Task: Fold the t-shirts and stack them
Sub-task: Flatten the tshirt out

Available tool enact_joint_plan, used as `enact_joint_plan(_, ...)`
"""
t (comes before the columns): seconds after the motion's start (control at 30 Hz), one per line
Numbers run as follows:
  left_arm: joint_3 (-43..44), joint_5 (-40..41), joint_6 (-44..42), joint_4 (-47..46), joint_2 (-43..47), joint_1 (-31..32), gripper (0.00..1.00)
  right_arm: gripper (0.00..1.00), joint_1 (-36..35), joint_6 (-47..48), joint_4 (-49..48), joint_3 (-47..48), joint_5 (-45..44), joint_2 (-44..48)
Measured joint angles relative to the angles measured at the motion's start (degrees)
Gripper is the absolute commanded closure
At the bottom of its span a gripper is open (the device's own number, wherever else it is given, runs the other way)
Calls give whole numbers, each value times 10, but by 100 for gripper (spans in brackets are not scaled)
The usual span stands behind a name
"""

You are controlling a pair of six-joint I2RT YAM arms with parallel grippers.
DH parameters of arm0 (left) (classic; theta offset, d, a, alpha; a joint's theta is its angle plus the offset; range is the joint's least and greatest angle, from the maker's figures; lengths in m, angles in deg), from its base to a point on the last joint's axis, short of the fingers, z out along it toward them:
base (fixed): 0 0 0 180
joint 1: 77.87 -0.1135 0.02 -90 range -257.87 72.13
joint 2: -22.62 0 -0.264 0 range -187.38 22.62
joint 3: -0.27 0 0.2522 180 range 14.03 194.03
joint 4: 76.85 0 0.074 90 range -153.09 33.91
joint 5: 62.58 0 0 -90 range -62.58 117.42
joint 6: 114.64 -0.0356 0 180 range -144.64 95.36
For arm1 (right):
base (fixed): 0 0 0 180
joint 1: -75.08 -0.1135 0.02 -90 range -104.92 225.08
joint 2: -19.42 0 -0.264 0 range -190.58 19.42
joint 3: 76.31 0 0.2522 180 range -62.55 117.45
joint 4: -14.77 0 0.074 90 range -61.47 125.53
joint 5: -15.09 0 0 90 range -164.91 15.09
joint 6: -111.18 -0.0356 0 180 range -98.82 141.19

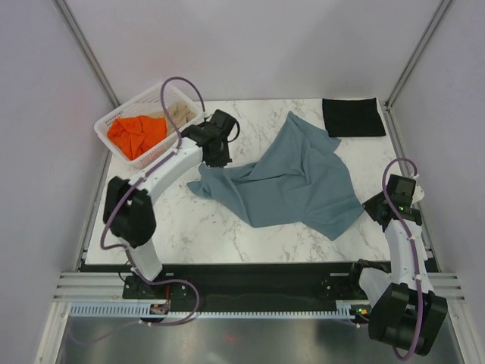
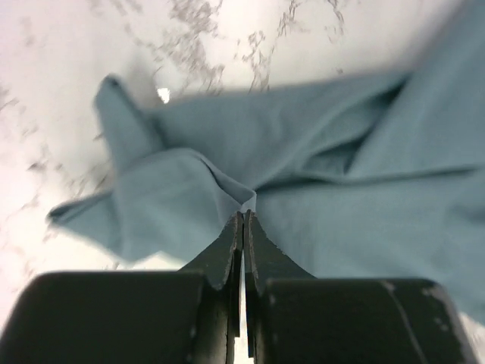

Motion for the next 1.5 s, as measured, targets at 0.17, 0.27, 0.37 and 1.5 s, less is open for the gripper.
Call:
enact_joint_plan(0.17,-156,-2,12,-14,228,3,98,100,0,-1,-6,-5,-4,-16)
enact_joint_plan(0.27,-285,2,47,-17,331,2,98,100,0,-1,-18,-10,5,-18)
enact_joint_plan(0.37,-411,-3,96,-10,355,-7,98,100,0,-2,-31,-19,11,-20)
enact_joint_plan(1.5,-7,-74,75,-101,371,-119,98,100,-53,-22,44,449,-47,-51)
